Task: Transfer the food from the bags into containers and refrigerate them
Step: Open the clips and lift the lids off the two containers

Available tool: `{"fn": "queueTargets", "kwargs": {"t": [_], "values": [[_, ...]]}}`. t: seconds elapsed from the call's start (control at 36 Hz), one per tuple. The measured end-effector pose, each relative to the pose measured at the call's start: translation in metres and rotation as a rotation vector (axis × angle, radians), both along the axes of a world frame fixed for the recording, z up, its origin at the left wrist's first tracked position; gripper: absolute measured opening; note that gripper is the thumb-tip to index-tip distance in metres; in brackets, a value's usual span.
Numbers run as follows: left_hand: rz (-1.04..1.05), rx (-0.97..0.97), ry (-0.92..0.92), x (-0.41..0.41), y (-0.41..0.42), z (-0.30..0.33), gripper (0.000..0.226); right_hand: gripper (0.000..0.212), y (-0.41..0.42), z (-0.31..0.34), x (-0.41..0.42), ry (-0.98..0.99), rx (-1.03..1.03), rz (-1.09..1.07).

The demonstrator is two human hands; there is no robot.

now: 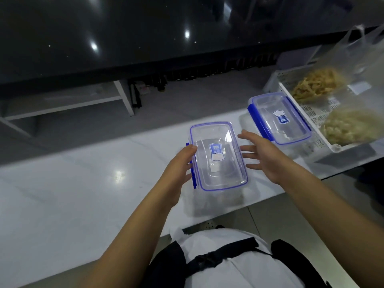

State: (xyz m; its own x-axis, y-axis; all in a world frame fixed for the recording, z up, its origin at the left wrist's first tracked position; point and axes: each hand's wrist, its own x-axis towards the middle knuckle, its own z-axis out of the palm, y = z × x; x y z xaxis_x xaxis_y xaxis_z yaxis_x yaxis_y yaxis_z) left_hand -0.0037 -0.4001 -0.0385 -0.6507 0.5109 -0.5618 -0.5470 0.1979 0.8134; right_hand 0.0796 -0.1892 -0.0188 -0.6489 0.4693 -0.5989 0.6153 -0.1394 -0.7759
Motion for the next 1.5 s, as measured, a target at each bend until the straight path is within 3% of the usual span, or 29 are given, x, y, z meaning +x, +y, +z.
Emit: {"fn": "queueTargets", "kwargs": {"t": [0.22,0.36,0.44,0.53,0.61,0.67,0.81,0.89,0.97,1.08,1.14,1.25,1.36,1.5], "values": [[0.124,-0.047,0.080,0.006,-0.041,0.008,0.051,0.016,-0.027,0.015,-0.018,0.097,-0.050,0.143],[0.232,-0.075,0.105,0.007,-0.083,0.007,0.049,0.033,-0.056,0.018,-0.044,0.106,-0.148,0.220],[0.297,-0.093,0.104,0.008,-0.115,0.004,0.060,0.035,-0.084,0.013,-0.060,0.089,-0.180,0.305],[0.356,-0.109,0.088,0.006,-0.148,0.002,0.058,0.053,-0.120,0.004,-0.077,0.057,-0.192,0.384],[0.412,-0.162,0.062,0.001,-0.178,0.000,0.039,0.039,-0.157,-0.007,-0.093,-0.027,-0.229,0.426],[0.433,-0.211,0.043,-0.003,-0.194,-0.001,0.037,0.043,-0.180,-0.016,-0.100,-0.087,-0.268,0.441],[0.452,-0.361,-0.006,-0.015,-0.220,-0.008,0.044,0.059,-0.219,-0.036,-0.111,-0.188,-0.333,0.488],[0.426,-0.410,-0.015,-0.021,-0.230,-0.017,0.051,0.051,-0.231,-0.042,-0.111,-0.217,-0.362,0.485],[0.404,-0.427,-0.012,-0.021,-0.233,-0.021,0.050,0.048,-0.237,-0.044,-0.109,-0.207,-0.363,0.486],[0.403,-0.424,0.006,-0.020,-0.236,-0.024,0.050,0.064,-0.234,-0.044,-0.107,-0.207,-0.350,0.517],[0.380,-0.415,0.038,-0.019,-0.237,-0.025,0.053,0.062,-0.230,-0.043,-0.106,-0.194,-0.331,0.538],[0.322,-0.450,0.164,-0.018,-0.235,-0.025,0.056,0.052,-0.218,-0.037,-0.094,-0.034,-0.050,0.658],[0.234,-0.481,0.331,-0.015,-0.222,-0.019,0.060,0.067,-0.192,-0.028,-0.066,0.169,0.454,0.901],[-0.024,-0.571,0.713,-0.005,-0.181,-0.014,0.070,0.070,-0.142,-0.020,-0.027,0.147,0.889,0.855]]}}
